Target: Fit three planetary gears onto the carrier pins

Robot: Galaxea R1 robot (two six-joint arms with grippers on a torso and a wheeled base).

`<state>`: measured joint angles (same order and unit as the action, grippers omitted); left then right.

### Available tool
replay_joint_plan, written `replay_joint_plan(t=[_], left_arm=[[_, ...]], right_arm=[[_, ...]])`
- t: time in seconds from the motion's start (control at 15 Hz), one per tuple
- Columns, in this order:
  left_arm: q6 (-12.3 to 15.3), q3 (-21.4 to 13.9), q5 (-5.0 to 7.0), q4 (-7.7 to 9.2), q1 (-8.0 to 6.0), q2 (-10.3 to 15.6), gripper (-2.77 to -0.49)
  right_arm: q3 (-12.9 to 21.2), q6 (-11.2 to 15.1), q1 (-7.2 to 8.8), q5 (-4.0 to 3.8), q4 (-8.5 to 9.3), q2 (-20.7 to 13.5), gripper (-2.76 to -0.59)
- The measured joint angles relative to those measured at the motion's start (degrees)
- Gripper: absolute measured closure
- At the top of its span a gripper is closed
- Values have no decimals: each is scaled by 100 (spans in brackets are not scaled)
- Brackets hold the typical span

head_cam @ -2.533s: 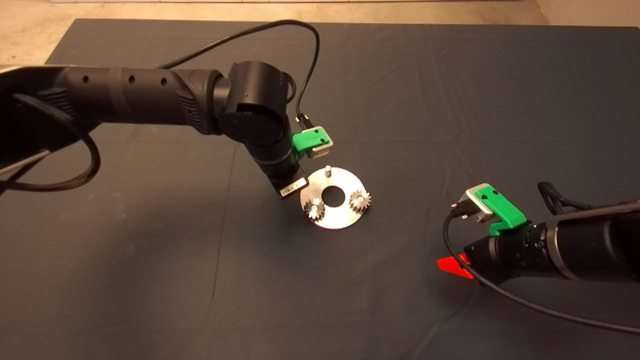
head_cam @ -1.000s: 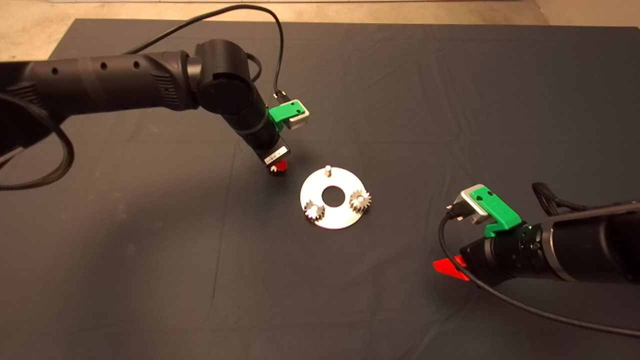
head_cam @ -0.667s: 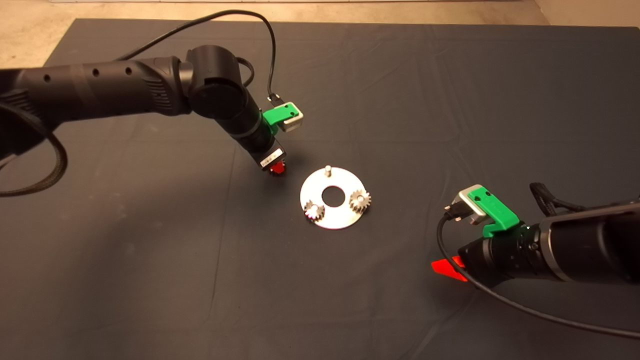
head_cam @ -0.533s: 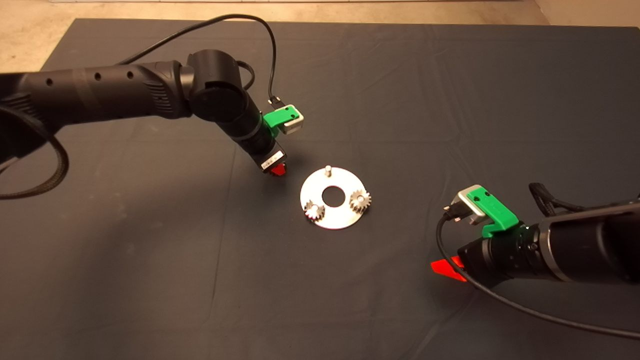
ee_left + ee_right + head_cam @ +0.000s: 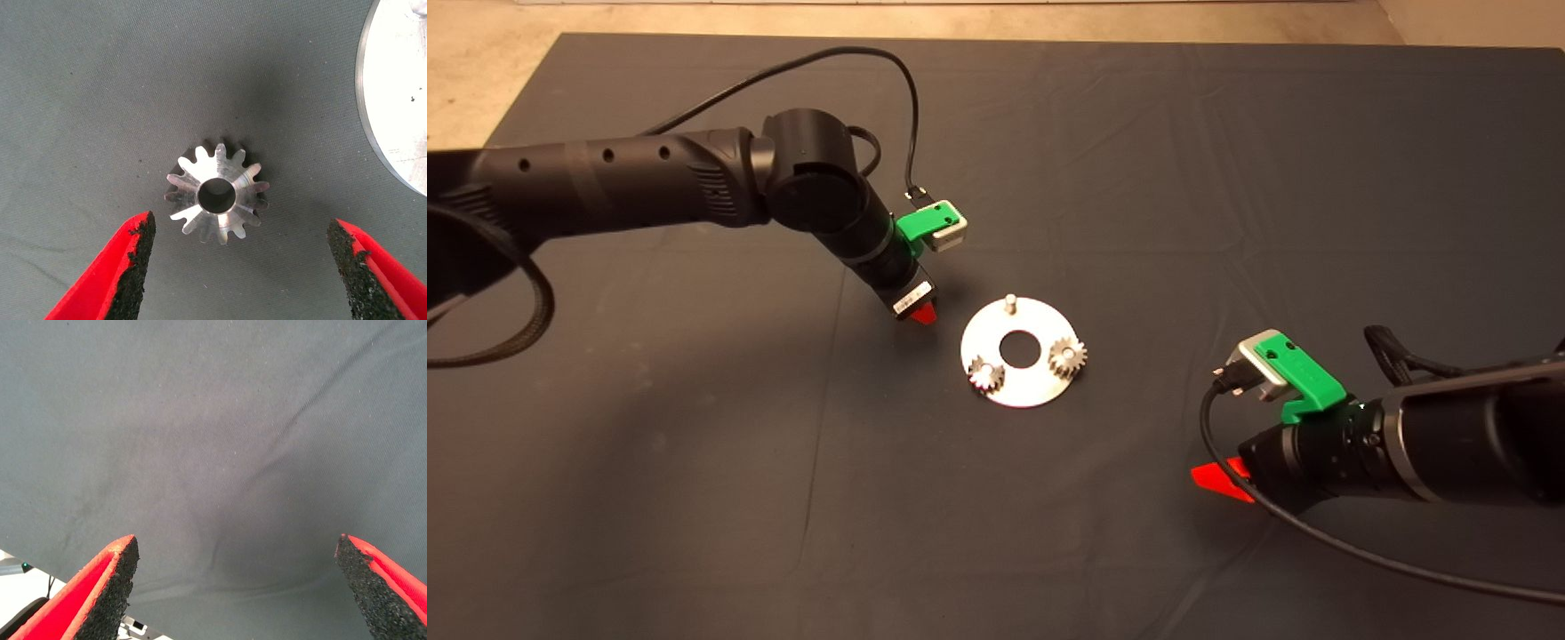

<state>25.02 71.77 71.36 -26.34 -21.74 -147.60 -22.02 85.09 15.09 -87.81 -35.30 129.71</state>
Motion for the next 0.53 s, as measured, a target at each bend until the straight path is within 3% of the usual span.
replay_joint_plan(t=[0.2,0.53], left_arm=[[0,0,-128,-2,0,2,-178],[-5,-11,-213,-41,93,1,-178]], right_arm=[[0,2,0,-1,32,1,-220],[0,2,0,5,52,15,-220]])
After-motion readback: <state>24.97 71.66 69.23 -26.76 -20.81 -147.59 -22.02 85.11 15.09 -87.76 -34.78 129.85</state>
